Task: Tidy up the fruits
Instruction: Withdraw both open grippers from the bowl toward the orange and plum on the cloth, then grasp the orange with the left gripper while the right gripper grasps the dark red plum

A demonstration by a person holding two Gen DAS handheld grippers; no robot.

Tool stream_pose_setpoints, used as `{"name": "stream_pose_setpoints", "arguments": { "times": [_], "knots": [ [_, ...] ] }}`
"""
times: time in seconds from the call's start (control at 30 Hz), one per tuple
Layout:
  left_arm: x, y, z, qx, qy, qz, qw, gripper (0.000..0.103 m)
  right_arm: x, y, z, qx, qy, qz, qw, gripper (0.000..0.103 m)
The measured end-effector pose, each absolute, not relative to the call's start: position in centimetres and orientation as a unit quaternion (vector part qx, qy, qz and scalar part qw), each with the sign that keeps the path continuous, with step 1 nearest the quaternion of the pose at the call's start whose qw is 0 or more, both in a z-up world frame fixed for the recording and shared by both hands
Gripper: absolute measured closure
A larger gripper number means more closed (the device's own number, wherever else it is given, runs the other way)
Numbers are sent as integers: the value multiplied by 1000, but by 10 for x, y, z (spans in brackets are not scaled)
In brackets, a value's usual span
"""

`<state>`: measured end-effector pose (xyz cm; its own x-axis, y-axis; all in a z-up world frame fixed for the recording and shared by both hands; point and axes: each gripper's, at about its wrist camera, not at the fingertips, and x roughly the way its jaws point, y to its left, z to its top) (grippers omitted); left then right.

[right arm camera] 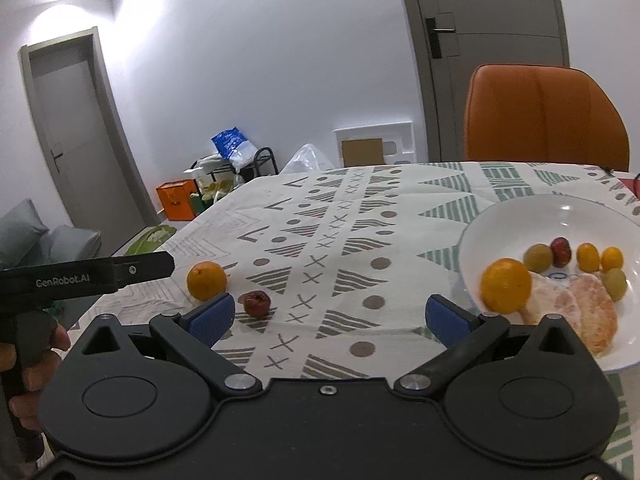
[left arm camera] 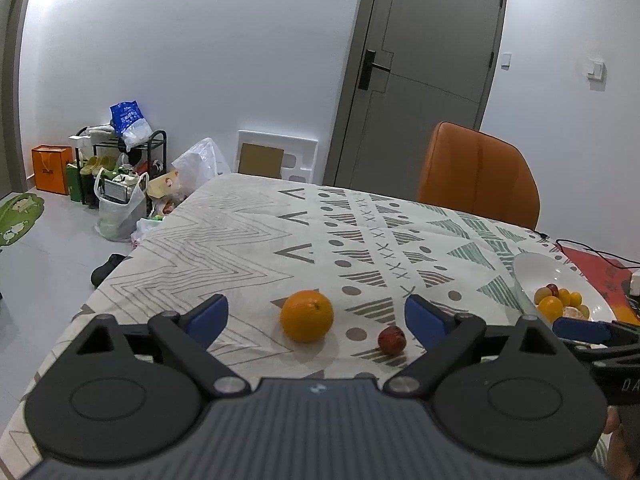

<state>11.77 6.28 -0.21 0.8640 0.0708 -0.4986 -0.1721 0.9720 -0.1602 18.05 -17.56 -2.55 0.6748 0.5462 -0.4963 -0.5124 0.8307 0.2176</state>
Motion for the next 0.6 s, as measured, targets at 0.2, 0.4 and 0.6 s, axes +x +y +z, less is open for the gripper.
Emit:
{"name": "stream_pose_setpoints", "arguments": {
  "times": [0.2,0.4,0.6],
  "knots": [
    [118,73,-6,-103,253,64,960,9,183,-158,-27,18,285,305,908,0],
    [119,82,-10,-109,258,64,958,13,188,-142,-29,7,288,317,904,8],
    [121,91,-13,-119,262,70,955,19,197,-128,-34,4,303,327,895,22]
  ]
}}
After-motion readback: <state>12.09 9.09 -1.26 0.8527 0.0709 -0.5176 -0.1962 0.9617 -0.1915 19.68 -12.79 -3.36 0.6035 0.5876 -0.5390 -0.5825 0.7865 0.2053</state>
